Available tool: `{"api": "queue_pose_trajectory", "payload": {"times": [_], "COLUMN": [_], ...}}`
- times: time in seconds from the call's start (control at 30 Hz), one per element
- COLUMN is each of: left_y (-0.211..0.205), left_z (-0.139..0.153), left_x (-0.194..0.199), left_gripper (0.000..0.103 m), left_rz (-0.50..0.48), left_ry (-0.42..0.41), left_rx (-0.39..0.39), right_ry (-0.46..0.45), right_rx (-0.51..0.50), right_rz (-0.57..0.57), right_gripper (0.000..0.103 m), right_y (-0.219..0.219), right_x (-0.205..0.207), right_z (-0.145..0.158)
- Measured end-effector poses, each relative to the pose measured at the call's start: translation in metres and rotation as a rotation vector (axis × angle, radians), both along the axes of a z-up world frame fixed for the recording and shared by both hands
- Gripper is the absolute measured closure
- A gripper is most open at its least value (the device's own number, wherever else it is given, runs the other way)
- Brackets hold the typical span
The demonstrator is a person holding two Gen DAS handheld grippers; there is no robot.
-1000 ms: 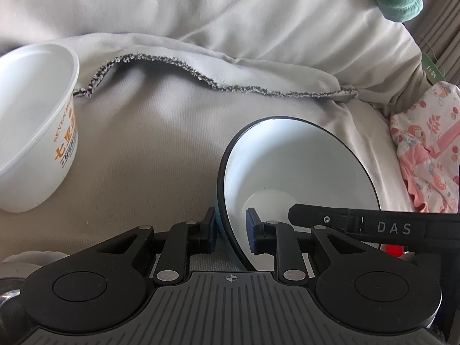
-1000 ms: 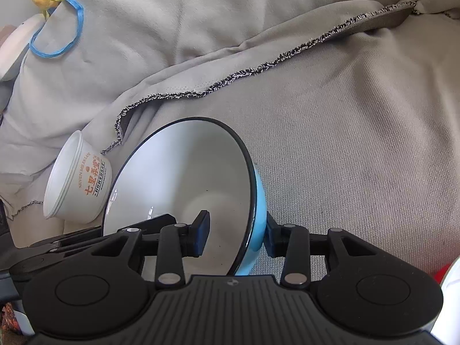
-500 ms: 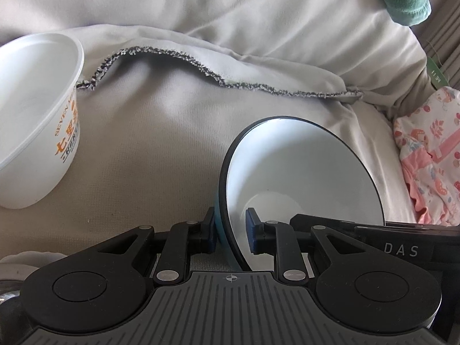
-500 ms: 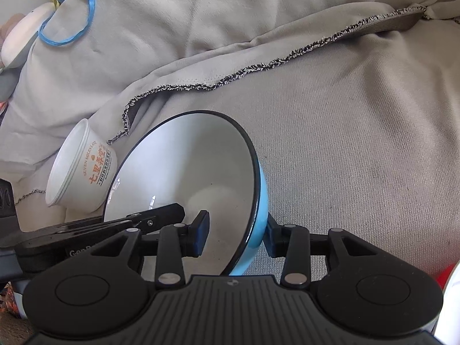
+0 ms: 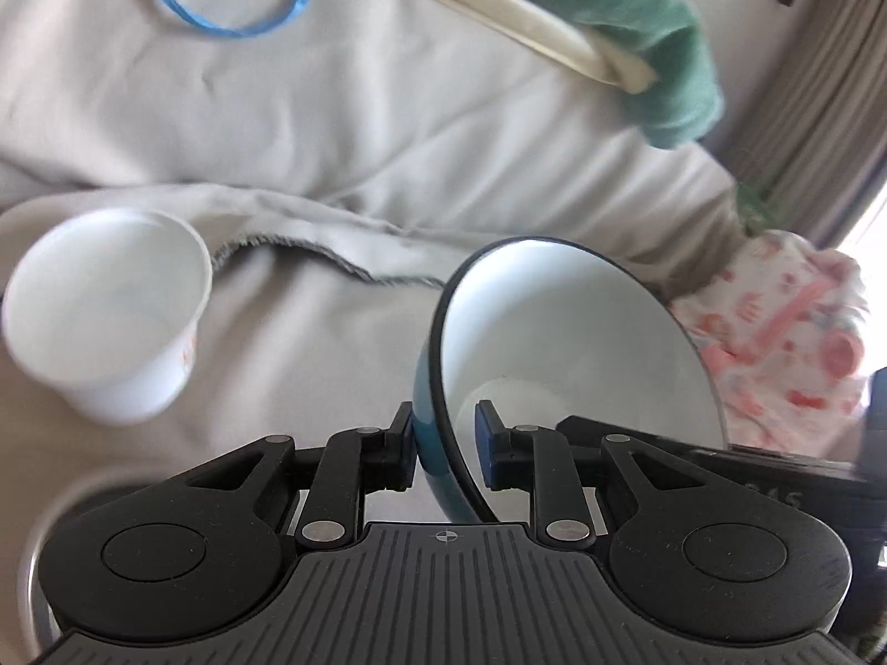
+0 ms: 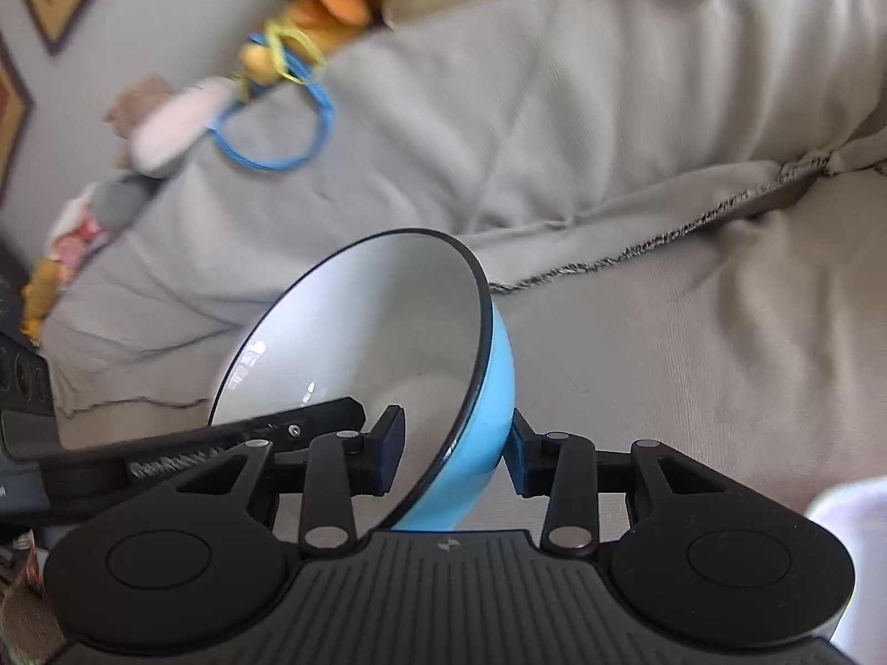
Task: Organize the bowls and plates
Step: 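Lower the blue bowl into the yellow-rimmed bowl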
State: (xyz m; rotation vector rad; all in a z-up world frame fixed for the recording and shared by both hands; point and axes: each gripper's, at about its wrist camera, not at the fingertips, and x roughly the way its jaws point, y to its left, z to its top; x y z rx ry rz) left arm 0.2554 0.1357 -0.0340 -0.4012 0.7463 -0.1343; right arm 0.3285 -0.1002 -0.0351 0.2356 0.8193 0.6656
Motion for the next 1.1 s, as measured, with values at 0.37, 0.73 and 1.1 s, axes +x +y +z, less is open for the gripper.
{"api": "queue_pose_trajectory", "payload": {"times": [0.37,0.73,1.1], "left_y": [-0.035,-0.033,-0.037], "left_z": [-0.045,-0.043,-0.047], "left_x": [-0.022,-0.029,-0.017], "left_gripper": [0.078,0.078,0.075], "left_rz": [-0.148,-0.199,-0.171], "left_ry": [0.158,0.144,0.135], "left_rx": [0.079,0.115,0.201], "right_ry": [0.208,0.180,0.023], "right_rx": [-0.134,-0.183,-0.215], "right_rz": [-0.094,-0.117,-0.189], "right_gripper": [0.064,0.064,0.055], "right_y": [-0.027,-0.032,-0.049], "right_x": [-0.051,-0.068,-0.086], "right_z": [-0.046,-0.051,-0.022]}}
